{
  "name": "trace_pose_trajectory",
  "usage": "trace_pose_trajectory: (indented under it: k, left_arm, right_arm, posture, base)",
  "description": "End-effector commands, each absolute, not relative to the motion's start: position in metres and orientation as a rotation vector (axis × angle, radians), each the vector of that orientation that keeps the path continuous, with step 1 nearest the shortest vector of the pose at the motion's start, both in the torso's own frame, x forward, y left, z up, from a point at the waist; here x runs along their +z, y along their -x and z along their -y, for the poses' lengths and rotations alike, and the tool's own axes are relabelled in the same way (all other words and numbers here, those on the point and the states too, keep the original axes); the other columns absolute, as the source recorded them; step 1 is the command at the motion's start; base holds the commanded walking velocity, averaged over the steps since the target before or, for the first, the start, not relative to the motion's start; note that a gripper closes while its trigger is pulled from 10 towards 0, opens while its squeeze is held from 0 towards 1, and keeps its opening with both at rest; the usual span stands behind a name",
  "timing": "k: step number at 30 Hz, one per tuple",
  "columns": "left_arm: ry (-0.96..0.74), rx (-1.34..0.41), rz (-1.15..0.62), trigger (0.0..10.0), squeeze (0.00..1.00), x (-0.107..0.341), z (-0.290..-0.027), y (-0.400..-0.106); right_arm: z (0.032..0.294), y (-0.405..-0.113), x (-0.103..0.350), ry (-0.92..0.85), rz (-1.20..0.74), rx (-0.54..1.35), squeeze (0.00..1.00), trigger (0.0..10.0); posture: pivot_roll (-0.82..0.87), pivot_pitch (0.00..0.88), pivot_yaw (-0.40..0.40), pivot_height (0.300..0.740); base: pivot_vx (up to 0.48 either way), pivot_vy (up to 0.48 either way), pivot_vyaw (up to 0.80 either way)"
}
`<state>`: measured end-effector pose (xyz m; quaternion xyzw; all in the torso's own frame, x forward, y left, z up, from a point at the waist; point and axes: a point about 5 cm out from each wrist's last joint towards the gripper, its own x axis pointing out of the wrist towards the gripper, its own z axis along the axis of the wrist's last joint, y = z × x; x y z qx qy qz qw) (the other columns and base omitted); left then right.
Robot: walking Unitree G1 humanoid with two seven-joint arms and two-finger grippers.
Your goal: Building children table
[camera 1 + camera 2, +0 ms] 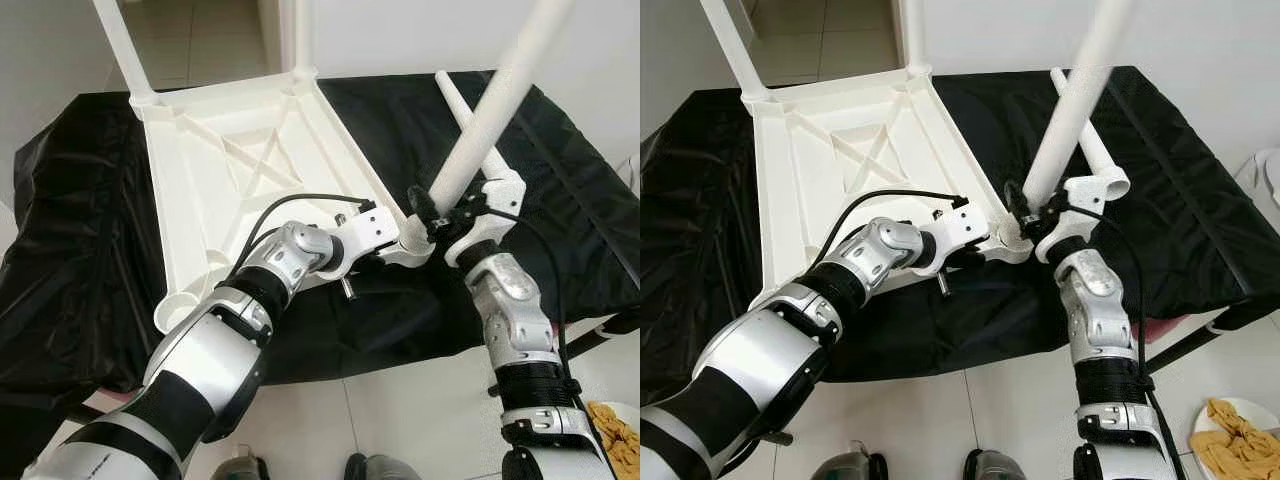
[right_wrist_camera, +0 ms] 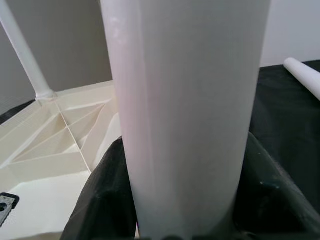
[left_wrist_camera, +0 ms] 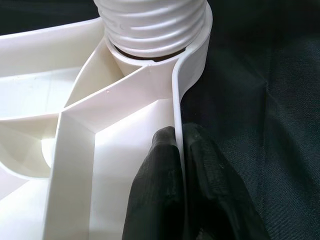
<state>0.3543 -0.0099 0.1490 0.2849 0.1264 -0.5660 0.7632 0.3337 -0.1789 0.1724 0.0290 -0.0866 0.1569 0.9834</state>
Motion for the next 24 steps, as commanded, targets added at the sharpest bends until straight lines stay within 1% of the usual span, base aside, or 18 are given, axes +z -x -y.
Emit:
trace_pose_trajectory:
  k: [1,9,13,18,20,24]
  left_arm:
    - [-0.662,-1.254,-0.303,10.0,0.00,0.145,0.009,-0.352]
    - [-0.661,-1.255,-0.304,10.0,0.00,0.144,0.009,-0.352]
    - [-0.661,-1.255,-0.304,10.0,0.00,0.144,0.009,-0.352]
    - [-0.662,-1.255,-0.304,10.0,0.00,0.144,0.009,-0.352]
    - [-0.662,-1.255,-0.303,10.0,0.00,0.144,0.009,-0.352]
    - [-0.661,-1.254,-0.302,10.0,0.00,0.145,0.009,-0.352]
  right_arm:
    - [0.179,-0.326,0.116,-0.134,-0.108,0.301,0.00,10.0]
    - [0.178,-0.328,0.111,-0.094,-0.137,0.294,0.00,10.0]
    - [0.172,-0.328,0.114,-0.023,-0.138,0.329,0.00,10.0]
    - [0.171,-0.328,0.115,0.053,-0.133,0.343,0.00,10.0]
    - [0.169,-0.328,0.117,0.130,-0.116,0.359,0.00,10.0]
    - [0.168,-0.327,0.115,0.129,-0.121,0.364,0.00,10.0]
  posture:
    - [0.02,0.080,0.037,0.740]
    - [0.02,0.078,0.037,0.740]
    - [0.02,0.077,0.037,0.740]
    - [0.02,0.076,0.037,0.740]
    - [0.02,0.076,0.037,0.740]
    - [0.02,0.077,0.036,0.740]
  base:
    - [0.000,0.000,0.00]
    - [0.000,0.000,0.00]
    - [0.000,0.000,0.00]
    - [0.000,0.000,0.00]
    - [0.000,0.000,0.00]
    - [0.000,0.000,0.00]
